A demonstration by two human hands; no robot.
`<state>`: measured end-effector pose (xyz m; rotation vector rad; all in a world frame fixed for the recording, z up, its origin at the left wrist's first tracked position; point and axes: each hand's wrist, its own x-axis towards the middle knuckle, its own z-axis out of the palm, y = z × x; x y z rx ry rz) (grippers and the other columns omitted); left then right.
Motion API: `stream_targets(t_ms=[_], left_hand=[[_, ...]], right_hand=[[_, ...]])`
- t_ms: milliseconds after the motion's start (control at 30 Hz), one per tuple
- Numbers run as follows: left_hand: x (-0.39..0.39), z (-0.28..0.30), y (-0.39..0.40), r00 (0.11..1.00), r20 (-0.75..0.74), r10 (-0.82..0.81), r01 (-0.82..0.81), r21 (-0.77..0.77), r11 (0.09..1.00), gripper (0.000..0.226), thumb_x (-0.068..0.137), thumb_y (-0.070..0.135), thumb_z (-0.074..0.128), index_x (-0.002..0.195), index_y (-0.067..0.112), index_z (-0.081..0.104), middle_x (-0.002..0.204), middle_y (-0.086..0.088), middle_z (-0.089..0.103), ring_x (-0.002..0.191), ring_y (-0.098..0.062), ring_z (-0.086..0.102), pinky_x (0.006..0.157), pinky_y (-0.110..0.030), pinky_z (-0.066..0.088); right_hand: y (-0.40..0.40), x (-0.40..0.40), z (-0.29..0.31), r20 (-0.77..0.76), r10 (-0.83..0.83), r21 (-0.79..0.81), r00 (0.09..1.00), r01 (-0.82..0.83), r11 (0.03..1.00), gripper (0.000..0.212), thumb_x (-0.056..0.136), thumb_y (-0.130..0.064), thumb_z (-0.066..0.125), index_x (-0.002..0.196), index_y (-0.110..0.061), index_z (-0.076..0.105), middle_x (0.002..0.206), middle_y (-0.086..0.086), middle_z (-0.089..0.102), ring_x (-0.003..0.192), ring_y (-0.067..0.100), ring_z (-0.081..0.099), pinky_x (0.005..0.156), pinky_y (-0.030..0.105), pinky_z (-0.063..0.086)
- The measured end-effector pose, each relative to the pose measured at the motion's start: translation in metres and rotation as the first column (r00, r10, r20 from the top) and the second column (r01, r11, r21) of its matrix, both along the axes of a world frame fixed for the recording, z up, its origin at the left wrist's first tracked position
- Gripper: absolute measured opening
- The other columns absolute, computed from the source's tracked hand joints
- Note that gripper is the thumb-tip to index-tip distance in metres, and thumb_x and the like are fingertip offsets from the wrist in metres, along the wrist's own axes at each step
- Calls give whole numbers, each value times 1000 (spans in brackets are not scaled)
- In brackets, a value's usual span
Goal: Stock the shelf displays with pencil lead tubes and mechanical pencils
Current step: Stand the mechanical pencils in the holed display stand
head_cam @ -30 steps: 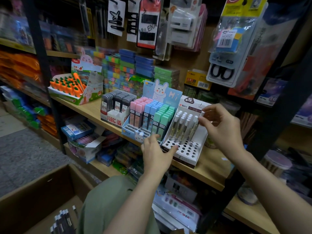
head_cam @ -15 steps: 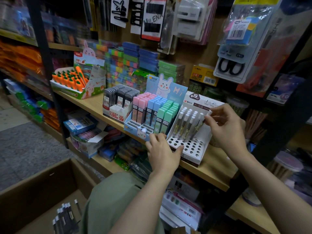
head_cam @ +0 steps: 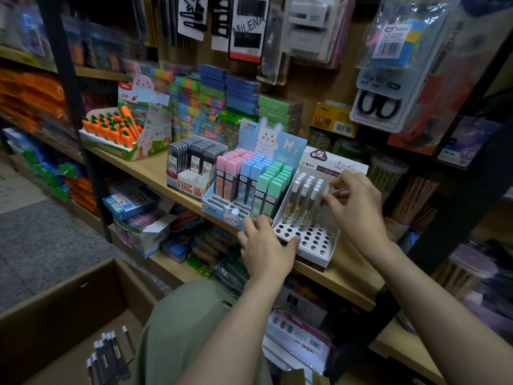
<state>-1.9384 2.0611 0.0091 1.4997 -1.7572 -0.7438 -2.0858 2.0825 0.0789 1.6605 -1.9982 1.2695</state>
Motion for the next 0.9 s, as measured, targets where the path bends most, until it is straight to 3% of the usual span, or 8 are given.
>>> stream_targets(t_ms=[133, 300, 433, 533, 600, 700, 800, 900], left_hand=[[2, 1, 1, 1000, -6, 1, -1, 3, 1000, 58, 79, 53, 71, 119, 22, 43, 130, 0, 32, 124, -26, 31, 98, -42, 42], [6, 8, 10, 998, -59, 24, -24, 0, 1000, 57, 81, 49, 70, 126, 23, 47, 134, 1, 35, 126, -23, 31, 99, -39, 42], [28, 25, 11, 935, -354, -12, -2, -37, 999, 38, 81, 36, 75, 114, 26, 57, 115, 10, 51, 110, -10, 48, 89, -24, 44], [69, 36, -1, 887, -453, -86, 95, -2, 995, 19, 80, 25, 77, 93, 30, 64, 90, 15, 65, 84, -4, 61, 74, -19, 48], [109, 34, -12, 880, -471, -68, 97, 38, 995, 15, 78, 24, 78, 85, 29, 66, 85, 10, 69, 81, -8, 64, 76, -24, 51], [176, 5, -24, 935, -355, 11, 47, 154, 987, 10, 82, 24, 74, 81, 30, 66, 88, 2, 71, 85, -17, 66, 79, -34, 55], [244, -56, -25, 960, -218, 176, -98, 327, 940, 4, 85, 19, 70, 86, 22, 67, 92, -7, 70, 88, -23, 65, 83, -36, 53], [297, -129, -14, 888, -213, 407, -262, 493, 829, 7, 88, 15, 67, 82, 16, 65, 82, -5, 66, 80, -21, 60, 72, -26, 49]], right_hand=[[4, 3, -4, 16, 11, 11, 1000, -11, 1000, 14, 84, -10, 73, 91, -16, 63, 93, 0, 60, 79, 12, 61, 76, 34, 57], [26, 4, 1, 107, 39, 20, 994, -41, 999, 32, 89, -16, 68, 120, -24, 62, 110, -7, 56, 88, 0, 60, 67, 4, 48], [52, 22, 8, 328, 171, -28, 929, -171, 985, 22, 90, -14, 67, 107, -28, 65, 102, -9, 67, 91, 9, 68, 73, 18, 57], [48, 61, 20, 451, 312, -111, 836, -294, 949, 15, 90, -5, 66, 98, -17, 68, 89, -1, 71, 81, 13, 71, 75, 30, 59], [34, 97, 25, 496, 403, -101, 769, -410, 907, 14, 90, -2, 65, 92, -15, 67, 79, 1, 70, 72, 11, 70, 74, 32, 59], [5, 161, 11, 460, 501, 130, 733, -613, 779, 13, 88, -9, 68, 90, -22, 67, 80, -1, 70, 76, 16, 70, 77, 37, 58], [-21, 227, -29, 294, 570, 460, 767, -636, 620, 15, 85, -29, 70, 100, -29, 69, 81, -16, 66, 73, -7, 61, 67, 5, 47], [-39, 281, -88, 279, 575, 669, 769, -585, 458, 15, 85, -34, 69, 101, -32, 69, 79, -22, 61, 69, -8, 56, 63, 2, 45]])
